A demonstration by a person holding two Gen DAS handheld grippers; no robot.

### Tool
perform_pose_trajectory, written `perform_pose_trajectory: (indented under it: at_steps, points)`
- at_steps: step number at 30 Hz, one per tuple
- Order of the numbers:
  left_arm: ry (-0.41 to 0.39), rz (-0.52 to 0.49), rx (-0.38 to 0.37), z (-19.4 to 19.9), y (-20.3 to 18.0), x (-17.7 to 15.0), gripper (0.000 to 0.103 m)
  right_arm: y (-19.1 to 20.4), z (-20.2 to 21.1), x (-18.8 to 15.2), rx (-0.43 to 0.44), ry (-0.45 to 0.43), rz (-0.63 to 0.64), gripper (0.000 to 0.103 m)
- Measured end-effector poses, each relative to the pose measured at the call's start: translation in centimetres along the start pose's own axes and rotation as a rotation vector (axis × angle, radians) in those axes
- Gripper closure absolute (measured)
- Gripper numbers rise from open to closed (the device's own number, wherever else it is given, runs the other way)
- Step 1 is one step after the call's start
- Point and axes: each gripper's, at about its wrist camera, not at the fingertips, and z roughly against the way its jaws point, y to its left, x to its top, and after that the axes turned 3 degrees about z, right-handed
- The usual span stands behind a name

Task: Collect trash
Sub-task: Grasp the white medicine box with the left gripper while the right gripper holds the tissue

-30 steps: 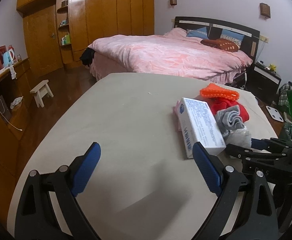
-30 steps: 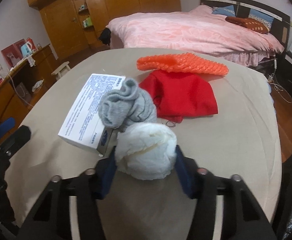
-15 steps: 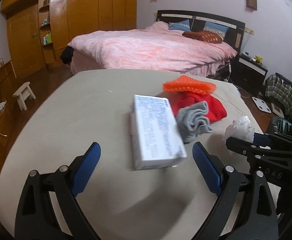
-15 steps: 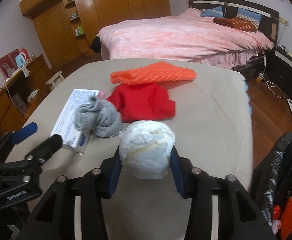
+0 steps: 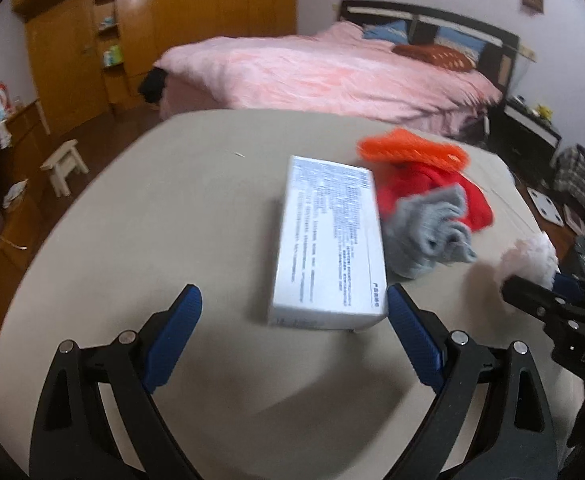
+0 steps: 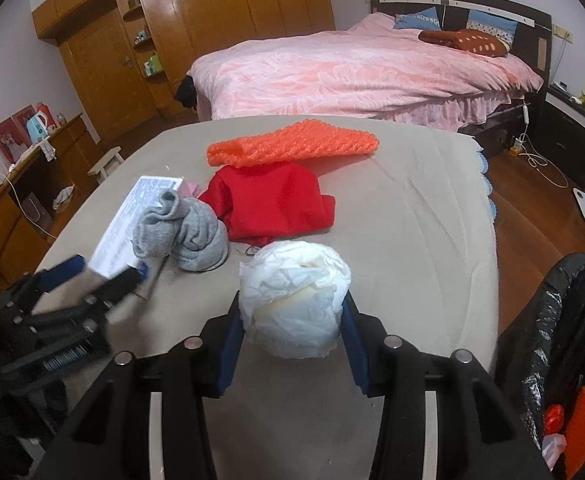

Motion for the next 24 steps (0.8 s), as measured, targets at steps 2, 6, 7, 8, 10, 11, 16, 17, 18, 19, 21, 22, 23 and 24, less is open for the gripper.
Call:
perform_pose_trajectory:
  at_steps: [2,6,7,8,10,11,16,17,18,19,21,22,23,24]
  points:
    - [-0.012,0.015,0.002,0.4,0.8,0.1,0.013,-0.1,0.0,-0.1,-0.002,0.0,-0.002,0.058]
    - [-0.008,-0.029,-0.021,0.2,0.8,0.5,0.013,-0.2,0.0,-0.2,-0.002,-0.001,-0.015,0.058]
    - [-0.008,-0.047,-0.024,0.1,0.5,0.7,0.013,-0.2,0.1,-0.2,-0.004,-0.002,-0.013,0.058]
    - [-0.004,-0.057,-0.033,-0.2,0.3,0.9,0.013,-0.2,0.2,-0.2,-0.005,-0.003,-0.013,0.058]
    - [0.008,-0.063,-0.042,-0.9,0.1,1.2,0.013,-0.5,0.3,-0.2,-0.006,-0.004,-0.016,0.058]
    - [0.013,-0.063,-0.046,-1.2,0.0,1.3,0.013,-0.6,0.4,-0.2,-0.007,-0.006,-0.018,0.058]
    - [0.03,-0.056,-0.079,-2.0,-0.5,1.8,0.034,-1.1,0.9,0.3,-0.011,-0.017,-0.02,0.058]
    - [0.038,-0.057,-0.085,-2.2,-0.5,1.8,0.047,-1.2,1.0,0.4,-0.011,-0.02,-0.022,0.058]
    - [0.046,-0.057,-0.091,-2.3,-0.5,1.7,0.047,-1.2,1.2,0.4,-0.011,-0.024,-0.023,0.058]
    - [0.038,-0.051,-0.088,-2.1,-0.5,1.6,0.048,-1.1,1.4,0.5,-0.011,-0.029,-0.023,0.058]
    - [0.013,-0.04,-0.089,-1.4,-0.4,1.6,0.048,-1.0,1.7,0.6,-0.012,-0.036,-0.019,0.058]
    - [0.0,-0.035,-0.088,-0.9,-0.4,1.6,0.048,-1.0,1.9,0.6,-0.012,-0.04,-0.017,0.058]
    - [-0.01,-0.03,-0.087,-0.4,-0.4,1.6,0.049,-0.9,2.2,0.7,-0.011,-0.043,-0.016,0.058]
    - [-0.019,-0.026,-0.085,-0.1,-0.4,1.6,0.049,-0.9,2.4,0.7,-0.009,-0.045,-0.016,0.058]
